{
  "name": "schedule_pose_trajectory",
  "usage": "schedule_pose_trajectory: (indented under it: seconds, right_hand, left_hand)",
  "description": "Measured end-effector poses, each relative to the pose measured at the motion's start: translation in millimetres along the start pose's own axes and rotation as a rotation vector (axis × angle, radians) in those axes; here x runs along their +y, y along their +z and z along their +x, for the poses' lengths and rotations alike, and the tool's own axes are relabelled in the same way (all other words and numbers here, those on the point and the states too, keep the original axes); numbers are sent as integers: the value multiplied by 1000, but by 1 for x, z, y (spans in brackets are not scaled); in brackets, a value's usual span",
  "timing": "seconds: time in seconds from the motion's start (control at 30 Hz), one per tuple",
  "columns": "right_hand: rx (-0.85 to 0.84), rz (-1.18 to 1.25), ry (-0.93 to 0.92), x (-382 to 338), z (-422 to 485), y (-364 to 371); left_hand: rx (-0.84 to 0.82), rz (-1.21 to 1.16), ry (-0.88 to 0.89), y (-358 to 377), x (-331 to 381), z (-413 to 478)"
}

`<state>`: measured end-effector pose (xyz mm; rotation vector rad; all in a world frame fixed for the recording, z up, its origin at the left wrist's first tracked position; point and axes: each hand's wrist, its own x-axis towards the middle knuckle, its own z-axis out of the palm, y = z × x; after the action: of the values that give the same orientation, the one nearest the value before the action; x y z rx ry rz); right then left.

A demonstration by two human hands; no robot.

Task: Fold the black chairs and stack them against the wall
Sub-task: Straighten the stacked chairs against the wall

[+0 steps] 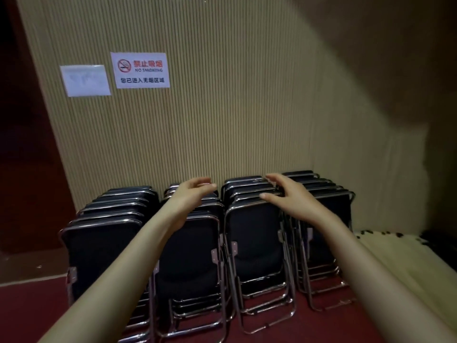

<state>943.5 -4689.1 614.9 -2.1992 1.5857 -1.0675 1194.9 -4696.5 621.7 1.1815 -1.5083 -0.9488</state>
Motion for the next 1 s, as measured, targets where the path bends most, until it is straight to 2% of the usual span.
schedule_pose_trajectory:
  seconds: [0.2, 0.33, 0.53, 0.73, 1.0]
  right_hand:
    - [13, -2, 131, 65, -27, -12]
    - [24, -1, 156, 117, -16, -24]
    - [55, 17, 108, 197, 49, -55]
    - [5, -14, 93, 259, 120, -78]
    - [-89, -24, 118, 342, 210, -36]
  left_hand:
    - [-4, -13, -66, 36, -21, -4]
    - [1, -11, -73, 73, -29, 29]
    - [34, -61, -68, 143, -28, 116]
    - [58, -36, -59, 191, -24, 198]
    - [73, -11, -138, 209, -86, 298]
